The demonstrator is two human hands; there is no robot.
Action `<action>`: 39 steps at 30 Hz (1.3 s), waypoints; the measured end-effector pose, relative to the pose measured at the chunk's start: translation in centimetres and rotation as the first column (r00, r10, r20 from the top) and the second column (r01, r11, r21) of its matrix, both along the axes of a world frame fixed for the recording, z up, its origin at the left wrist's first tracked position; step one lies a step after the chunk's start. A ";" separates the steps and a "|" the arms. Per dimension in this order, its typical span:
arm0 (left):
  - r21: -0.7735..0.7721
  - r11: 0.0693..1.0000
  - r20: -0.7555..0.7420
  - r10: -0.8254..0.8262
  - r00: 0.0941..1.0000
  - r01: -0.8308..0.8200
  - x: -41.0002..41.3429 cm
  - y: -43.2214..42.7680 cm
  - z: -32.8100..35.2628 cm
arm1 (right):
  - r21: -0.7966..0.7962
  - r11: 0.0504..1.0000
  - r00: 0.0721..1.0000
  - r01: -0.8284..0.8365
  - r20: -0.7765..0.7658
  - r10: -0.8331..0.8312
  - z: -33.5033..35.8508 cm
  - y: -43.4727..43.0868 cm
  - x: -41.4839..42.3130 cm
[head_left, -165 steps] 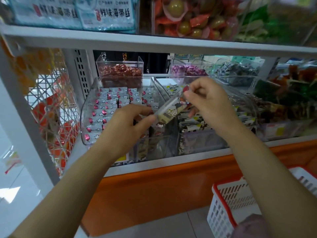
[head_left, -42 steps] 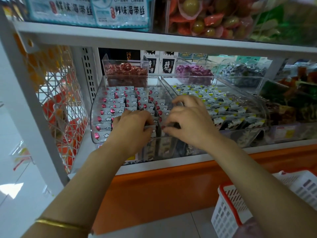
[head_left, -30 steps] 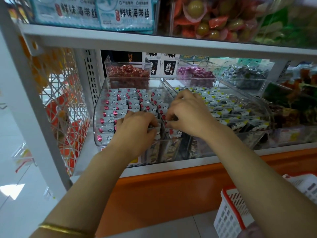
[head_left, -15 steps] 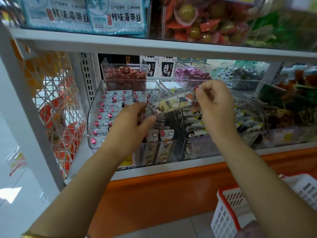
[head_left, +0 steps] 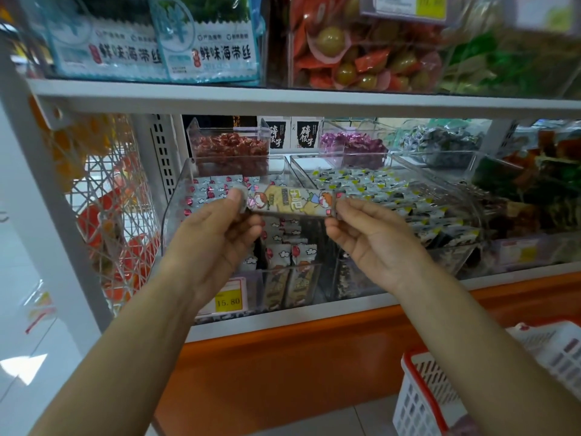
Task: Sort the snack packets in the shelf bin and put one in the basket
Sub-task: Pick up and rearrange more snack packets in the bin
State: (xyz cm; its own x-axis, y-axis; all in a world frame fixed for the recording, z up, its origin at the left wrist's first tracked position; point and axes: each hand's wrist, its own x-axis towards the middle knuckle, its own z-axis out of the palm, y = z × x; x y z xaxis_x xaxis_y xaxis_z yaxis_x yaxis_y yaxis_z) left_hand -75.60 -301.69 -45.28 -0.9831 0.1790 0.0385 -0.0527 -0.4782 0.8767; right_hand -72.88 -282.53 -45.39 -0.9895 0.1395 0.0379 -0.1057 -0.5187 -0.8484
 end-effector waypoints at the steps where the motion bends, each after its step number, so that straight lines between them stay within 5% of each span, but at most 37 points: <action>1: -0.004 1.000 0.003 0.019 1.000 -0.019 0.0 0.0 0.0 | -0.042 0.999 1.000 -0.004 0.011 0.004 0.0 0.0 -0.1; 8: 0.072 0.996 0.110 0.047 0.993 -0.055 -0.2 -0.2 -0.1 | -0.150 0.989 1.000 0.002 0.005 -0.001 -0.3 -0.3 -0.3; 11: 0.052 0.998 0.090 0.019 0.996 -0.023 -0.2 -0.1 -0.1 | 0.013 0.994 0.993 0.111 -0.049 -0.110 -0.5 -0.3 -0.5; 18: -0.253 0.966 -0.158 0.020 0.987 -0.060 0.0 0.3 -0.4 | 0.408 0.874 0.952 0.263 -0.256 -0.167 -1.0 -0.6 -0.1; 30: -0.485 0.873 -0.318 -0.120 0.940 -0.053 0.7 -0.2 -0.1 | 0.546 0.787 0.952 0.288 -0.254 -0.171 -0.8 -0.9 0.2; 39: -0.596 0.794 -0.304 -0.082 0.949 -0.122 0.7 0.7 -0.1 | 0.742 0.507 0.896 0.439 -0.404 -0.185 -0.8 -1.1 0.1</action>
